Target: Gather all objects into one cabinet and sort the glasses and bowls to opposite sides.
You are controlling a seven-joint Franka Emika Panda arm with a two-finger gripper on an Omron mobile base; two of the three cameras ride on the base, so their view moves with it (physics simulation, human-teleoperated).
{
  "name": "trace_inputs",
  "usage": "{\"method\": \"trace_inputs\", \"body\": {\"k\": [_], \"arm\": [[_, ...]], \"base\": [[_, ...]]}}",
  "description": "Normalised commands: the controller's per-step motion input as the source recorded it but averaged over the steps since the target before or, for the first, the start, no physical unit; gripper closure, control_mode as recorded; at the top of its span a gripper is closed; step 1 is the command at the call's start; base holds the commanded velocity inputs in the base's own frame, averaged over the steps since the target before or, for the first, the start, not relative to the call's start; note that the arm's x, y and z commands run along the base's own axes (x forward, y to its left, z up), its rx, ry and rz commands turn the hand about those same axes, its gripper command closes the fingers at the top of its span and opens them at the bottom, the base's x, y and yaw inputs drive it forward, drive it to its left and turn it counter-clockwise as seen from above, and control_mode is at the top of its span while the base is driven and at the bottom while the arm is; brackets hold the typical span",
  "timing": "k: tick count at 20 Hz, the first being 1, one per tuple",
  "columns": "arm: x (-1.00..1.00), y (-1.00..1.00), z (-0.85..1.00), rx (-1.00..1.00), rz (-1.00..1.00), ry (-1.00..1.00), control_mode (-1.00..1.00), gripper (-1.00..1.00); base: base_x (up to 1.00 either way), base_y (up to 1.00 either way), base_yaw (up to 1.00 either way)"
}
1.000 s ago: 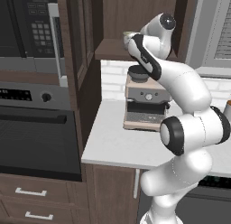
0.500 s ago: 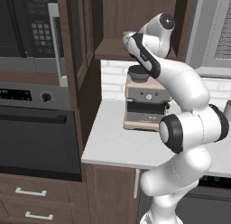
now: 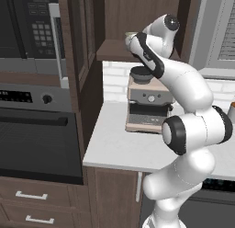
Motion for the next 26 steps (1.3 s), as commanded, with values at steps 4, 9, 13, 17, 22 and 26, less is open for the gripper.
{"method": "trace_inputs", "body": {"k": [4,9,13,17,22,26], "arm": [[0.07,0.01,-0.03,0.00,0.02,-0.01,-1.00,1.00],[0.16,0.03,-0.01,0.00,0.01,-0.01,-1.00,1.00],[0.26,0.00,-0.02,0.00,0.00,0.00,-1.00,1.00],[0.16,0.00,-0.04,0.00,0.00,0.00,-1.00,1.00],[0.12,0.00,-0.08,0.00,0.00,0.00,-1.00,1.00],[0.04,0.00,-0.01,0.00,0.00,-0.02,-1.00,1.00]], "base": [[0.00,0.00,0.00],[0.00,0.00,0.00],[0.00,0.00,0.00],[0.00,0.00,0.00],[0.00,0.00,0.00],[0.00,0.00,0.00]]}}
